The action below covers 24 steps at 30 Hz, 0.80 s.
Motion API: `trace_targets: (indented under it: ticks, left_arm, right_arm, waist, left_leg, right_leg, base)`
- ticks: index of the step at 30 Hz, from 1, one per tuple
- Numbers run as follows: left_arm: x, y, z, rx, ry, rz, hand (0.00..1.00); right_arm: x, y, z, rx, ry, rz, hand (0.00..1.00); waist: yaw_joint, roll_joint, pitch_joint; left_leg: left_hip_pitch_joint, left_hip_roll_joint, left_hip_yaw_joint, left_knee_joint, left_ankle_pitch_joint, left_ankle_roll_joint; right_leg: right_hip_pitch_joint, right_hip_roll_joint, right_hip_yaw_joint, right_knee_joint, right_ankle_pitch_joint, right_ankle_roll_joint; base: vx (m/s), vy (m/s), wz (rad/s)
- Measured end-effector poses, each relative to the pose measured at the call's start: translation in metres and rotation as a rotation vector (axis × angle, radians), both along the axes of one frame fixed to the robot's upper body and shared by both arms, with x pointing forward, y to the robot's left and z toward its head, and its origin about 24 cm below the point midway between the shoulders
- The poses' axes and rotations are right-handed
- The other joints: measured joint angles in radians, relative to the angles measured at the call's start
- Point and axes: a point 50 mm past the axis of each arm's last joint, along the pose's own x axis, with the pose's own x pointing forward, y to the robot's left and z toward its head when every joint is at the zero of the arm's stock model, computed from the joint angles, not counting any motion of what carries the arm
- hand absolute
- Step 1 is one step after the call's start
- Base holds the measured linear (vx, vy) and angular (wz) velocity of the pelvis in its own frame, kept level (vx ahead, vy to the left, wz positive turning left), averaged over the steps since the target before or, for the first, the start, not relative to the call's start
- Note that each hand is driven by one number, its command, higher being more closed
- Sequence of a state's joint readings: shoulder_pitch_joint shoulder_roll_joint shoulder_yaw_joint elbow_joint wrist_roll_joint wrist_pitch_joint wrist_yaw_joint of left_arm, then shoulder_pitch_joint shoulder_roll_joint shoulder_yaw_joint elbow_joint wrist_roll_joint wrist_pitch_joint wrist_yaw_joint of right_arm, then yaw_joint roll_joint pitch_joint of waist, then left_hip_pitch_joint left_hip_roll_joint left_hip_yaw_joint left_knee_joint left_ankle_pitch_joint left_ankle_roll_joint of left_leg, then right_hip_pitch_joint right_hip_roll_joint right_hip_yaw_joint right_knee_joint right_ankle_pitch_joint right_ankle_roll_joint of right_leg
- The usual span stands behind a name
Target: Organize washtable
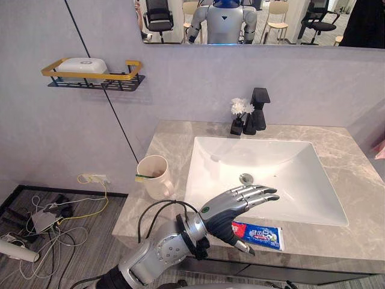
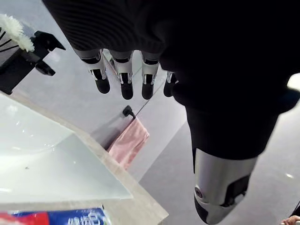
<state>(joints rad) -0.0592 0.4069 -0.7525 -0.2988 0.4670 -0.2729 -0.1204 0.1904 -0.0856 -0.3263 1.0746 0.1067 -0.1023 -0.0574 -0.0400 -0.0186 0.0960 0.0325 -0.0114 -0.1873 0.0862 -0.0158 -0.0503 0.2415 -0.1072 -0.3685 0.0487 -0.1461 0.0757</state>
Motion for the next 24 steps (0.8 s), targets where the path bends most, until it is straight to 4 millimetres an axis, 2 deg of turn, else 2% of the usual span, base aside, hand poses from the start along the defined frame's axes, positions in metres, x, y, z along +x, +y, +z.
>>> trace_targets:
  ticks: [5, 8, 13, 20, 24]
  left_arm:
    - [0.003, 0.002, -0.013, 0.065, 0.029, 0.017, 0.0]
    - [0.005, 0.004, -0.026, 0.127, 0.042, 0.036, 0.0]
    - [0.009, 0.01, -0.045, 0.216, 0.071, 0.068, 0.0]
    - [0.014, 0.012, -0.052, 0.247, 0.086, 0.101, 0.0]
    - [0.016, 0.013, -0.05, 0.233, 0.078, 0.114, 0.0]
  right_arm:
    - [0.004, 0.0, 0.0, 0.006, -0.01, 0.007, 0.0]
    - [0.011, -0.002, 0.003, -0.001, -0.042, 0.018, 0.0]
    - [0.011, -0.001, 0.003, 0.001, -0.036, 0.021, 0.0]
    - [0.014, -0.004, 0.005, -0.004, -0.046, 0.009, 0.0]
    - [0.02, -0.006, 0.007, -0.017, -0.067, 0.015, 0.0]
  waist:
    - [0.0, -0.003, 0.014]
    - [-0.002, 0.0, 0.02]
    - [-0.002, 0.002, 0.024]
    - [-0.003, 0.005, 0.037]
    - [-0.003, 0.009, 0.057]
  left_leg:
    - [0.021, 0.0, 0.0, -0.003, 0.0, 0.0]
    - [0.035, 0.002, 0.001, -0.021, 0.003, -0.003]
    - [0.05, 0.008, 0.0, -0.054, 0.016, -0.01]
    - [0.05, 0.009, -0.001, -0.064, 0.016, -0.009]
    - [0.052, 0.009, 0.0, -0.068, 0.016, -0.009]
  right_leg:
    - [0.013, -0.001, 0.0, 0.001, 0.0, 0.0]
    - [0.016, -0.007, 0.002, 0.0, -0.002, -0.003]
    - [0.015, -0.004, 0.001, -0.003, -0.006, -0.007]
    - [0.017, -0.001, 0.0, -0.016, -0.006, -0.007]
    - [0.018, -0.001, 0.0, -0.017, -0.006, -0.007]
  base:
    - [0.0, 0.0, 0.0]
    - [-0.02, 0.007, -0.02]
    - [0.0, 0.0, 0.0]
    - [0.03, -0.006, 0.0]
    - [0.01, 0.0, 0.0]
